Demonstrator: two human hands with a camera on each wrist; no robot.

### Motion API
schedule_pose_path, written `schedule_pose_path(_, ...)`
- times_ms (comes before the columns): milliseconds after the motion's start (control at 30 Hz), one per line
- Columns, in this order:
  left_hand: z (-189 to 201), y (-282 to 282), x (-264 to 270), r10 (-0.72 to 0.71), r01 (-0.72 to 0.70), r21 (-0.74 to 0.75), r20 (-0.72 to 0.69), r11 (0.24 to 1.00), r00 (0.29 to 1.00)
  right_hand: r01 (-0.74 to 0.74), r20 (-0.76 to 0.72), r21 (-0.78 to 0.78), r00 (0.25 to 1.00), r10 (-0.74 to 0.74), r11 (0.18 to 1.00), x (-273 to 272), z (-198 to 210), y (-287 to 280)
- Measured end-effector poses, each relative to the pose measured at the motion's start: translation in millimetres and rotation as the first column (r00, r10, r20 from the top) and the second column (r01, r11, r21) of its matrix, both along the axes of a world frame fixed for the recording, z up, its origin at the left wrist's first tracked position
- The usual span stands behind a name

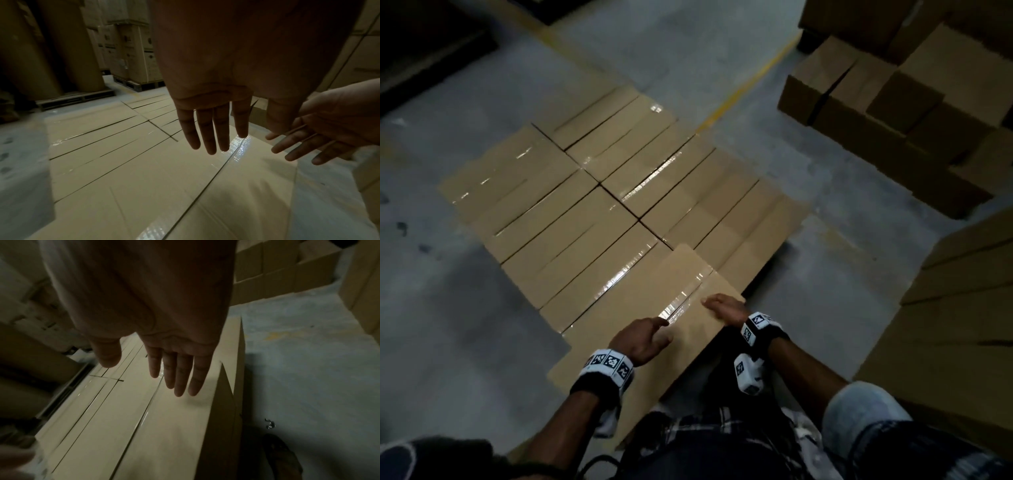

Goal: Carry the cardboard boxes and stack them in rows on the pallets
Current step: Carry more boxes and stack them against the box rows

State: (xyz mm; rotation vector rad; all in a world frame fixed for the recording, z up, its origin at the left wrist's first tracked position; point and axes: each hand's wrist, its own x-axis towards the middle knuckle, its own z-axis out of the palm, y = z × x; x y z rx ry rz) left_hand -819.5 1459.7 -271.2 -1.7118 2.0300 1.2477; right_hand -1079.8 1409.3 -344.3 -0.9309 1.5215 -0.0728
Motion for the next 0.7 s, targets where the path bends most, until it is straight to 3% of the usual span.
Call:
schedule_pose_path(133,5,-8,-19,0.016,-0.017,0.016,0.028,1.000,0.999,-0.090,-0.058,-0.039,0.994,0.088,0.995,-21,16,-23)
schedule_pose_path(267,-2,-15,-31,0.021,-0.020,-0.018,0.029,1.000,0.999,-0.083,-0.113,-0.077,0.991,0.074,0.994,-38,27,-37)
schedule_pose_path(467,-16,-35,-63,-0.112,0.113,-0.024,0.036,0.993,0.993,-0.107,-0.225,-0.174,0.972,0.066,0.979,-62,37,-48)
schedule_pose_path(700,-22,-62,-102,-0.121,0.124,-0.073,0.050,0.990,0.991,-0.309,-0.262,-0.098,0.925,0.275,0.946,-96,35,-84)
